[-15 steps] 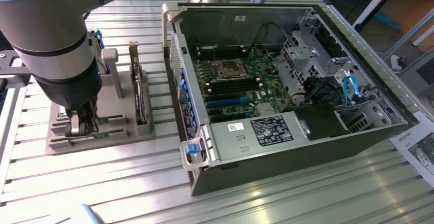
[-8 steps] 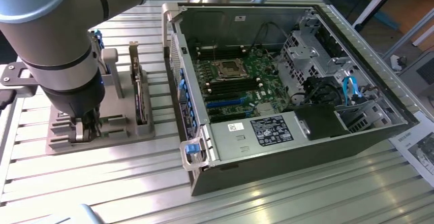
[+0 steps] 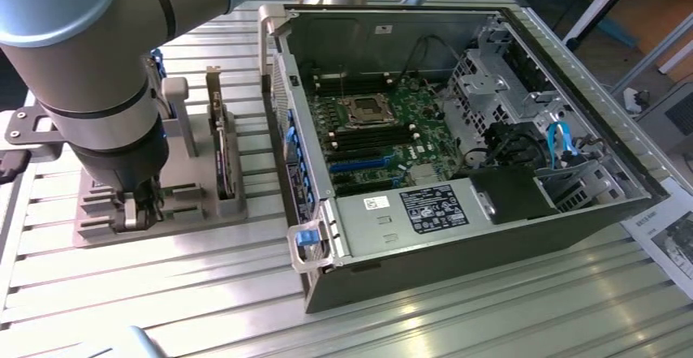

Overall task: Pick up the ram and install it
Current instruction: 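Pick up the ram and move it above insertion slot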

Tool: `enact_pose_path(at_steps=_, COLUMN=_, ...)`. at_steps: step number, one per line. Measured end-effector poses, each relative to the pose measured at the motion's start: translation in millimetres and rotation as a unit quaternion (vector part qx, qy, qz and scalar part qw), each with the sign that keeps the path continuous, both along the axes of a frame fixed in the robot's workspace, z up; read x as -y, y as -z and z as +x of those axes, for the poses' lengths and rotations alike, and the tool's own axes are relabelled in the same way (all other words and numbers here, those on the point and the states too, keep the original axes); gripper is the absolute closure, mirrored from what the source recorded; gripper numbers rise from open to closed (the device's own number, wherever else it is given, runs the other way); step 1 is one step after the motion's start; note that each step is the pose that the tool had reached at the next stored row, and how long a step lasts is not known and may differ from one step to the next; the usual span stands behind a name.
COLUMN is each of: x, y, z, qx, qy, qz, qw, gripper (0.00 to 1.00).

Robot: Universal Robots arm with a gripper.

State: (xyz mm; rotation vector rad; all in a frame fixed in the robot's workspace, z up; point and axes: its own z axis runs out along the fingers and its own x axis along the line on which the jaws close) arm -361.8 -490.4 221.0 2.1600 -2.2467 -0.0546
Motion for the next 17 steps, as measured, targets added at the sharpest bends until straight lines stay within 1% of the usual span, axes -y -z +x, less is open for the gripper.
enact_pose_path(at_steps=2, x=0.0, y=0.0, z=0.0, qx=0.0000, qy=-0.010, qz=0.0000, qw=0.9999, gripper=0.75)
enact_pose_path(at_steps=6, x=-0.1, y=0.0, z=0.0, qx=0.0000, qy=-0.011, qz=0.0000, qw=0.9999, gripper=0.75)
enact_pose_path(at_steps=11, x=-4.8, y=2.0, z=0.0, qx=0.0001, qy=-0.011, qz=0.0000, qw=0.9999, gripper=0.75)
enact_pose_path(at_steps=15, x=-4.9, y=7.3, z=0.0, qx=0.0000, qy=-0.011, qz=0.0000, qw=0.9999, gripper=0.75)
enact_pose_path(at_steps=17, x=-4.8, y=7.8, z=-0.1, qx=-0.0001, qy=-0.011, qz=-0.0001, qw=0.9999, gripper=0.75)
